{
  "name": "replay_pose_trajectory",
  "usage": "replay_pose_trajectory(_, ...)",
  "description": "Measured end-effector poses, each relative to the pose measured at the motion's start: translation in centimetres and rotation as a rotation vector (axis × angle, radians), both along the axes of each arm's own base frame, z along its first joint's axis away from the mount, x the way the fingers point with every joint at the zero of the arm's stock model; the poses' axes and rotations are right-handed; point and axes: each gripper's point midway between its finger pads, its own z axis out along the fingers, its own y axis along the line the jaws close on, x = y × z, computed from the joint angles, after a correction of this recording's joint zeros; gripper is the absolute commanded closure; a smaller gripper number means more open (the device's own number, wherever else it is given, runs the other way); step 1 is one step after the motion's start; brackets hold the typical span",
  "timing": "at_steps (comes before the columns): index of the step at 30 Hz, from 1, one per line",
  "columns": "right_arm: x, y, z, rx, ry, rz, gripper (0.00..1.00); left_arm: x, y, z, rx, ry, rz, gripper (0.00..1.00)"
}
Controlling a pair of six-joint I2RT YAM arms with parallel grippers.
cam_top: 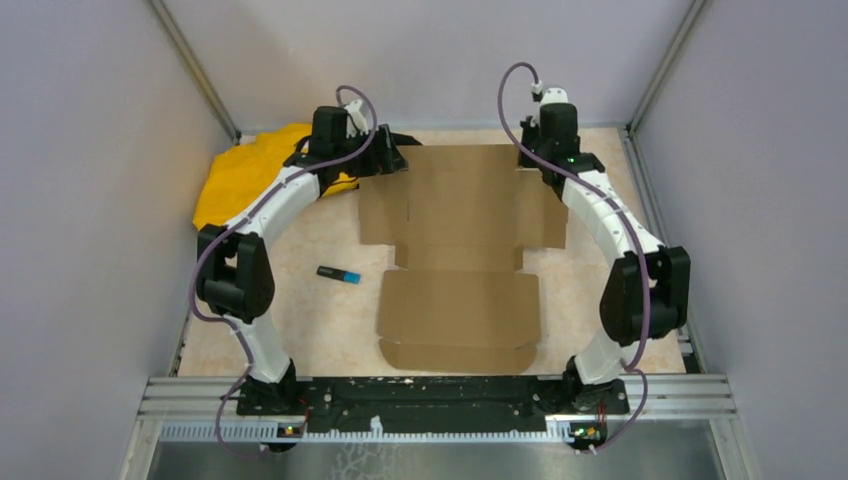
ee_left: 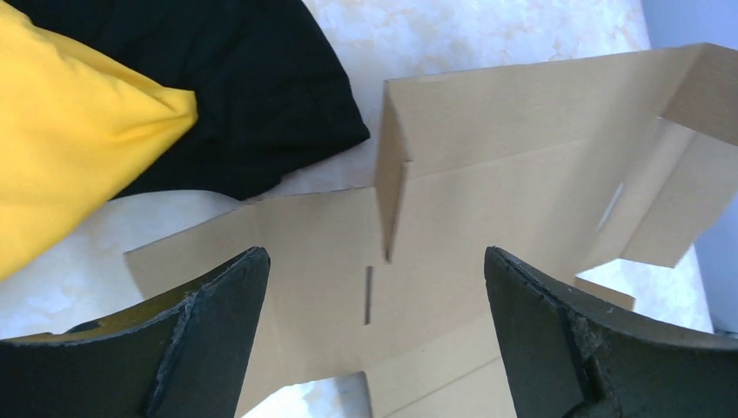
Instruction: Fold the paper box
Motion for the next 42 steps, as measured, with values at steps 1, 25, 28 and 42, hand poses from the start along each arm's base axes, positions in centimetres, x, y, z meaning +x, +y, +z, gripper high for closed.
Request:
replay_pose_trajectory(1, -0.3, -0.1, 0.2, -0.002, -0.018, 0.002, 1.00, 0.3, 0.2, -0.1, 0.007, -0.010, -0.002, 0.01)
replay_pose_trajectory(25, -0.9, 0.1, 0.8, -0.014, -0.115, 0.048, 1.00, 1.3, -0.7, 0.2, 0.004, -0.152, -0.101, 0.39)
replay_pose_trajectory(28, -0.9, 0.2, 0.7, -0.011, -0.120, 0.054, 1.00, 1.4, -1.0, 0.2, 0.009, -0.162, -0.108, 0.50)
replay_pose_trajectory(42, -2.2, 0.0, 1.5, -0.012, -0.141, 0.067, 1.00, 1.7, -3.1, -2.0, 0.065, -0.158, -0.132, 0.97)
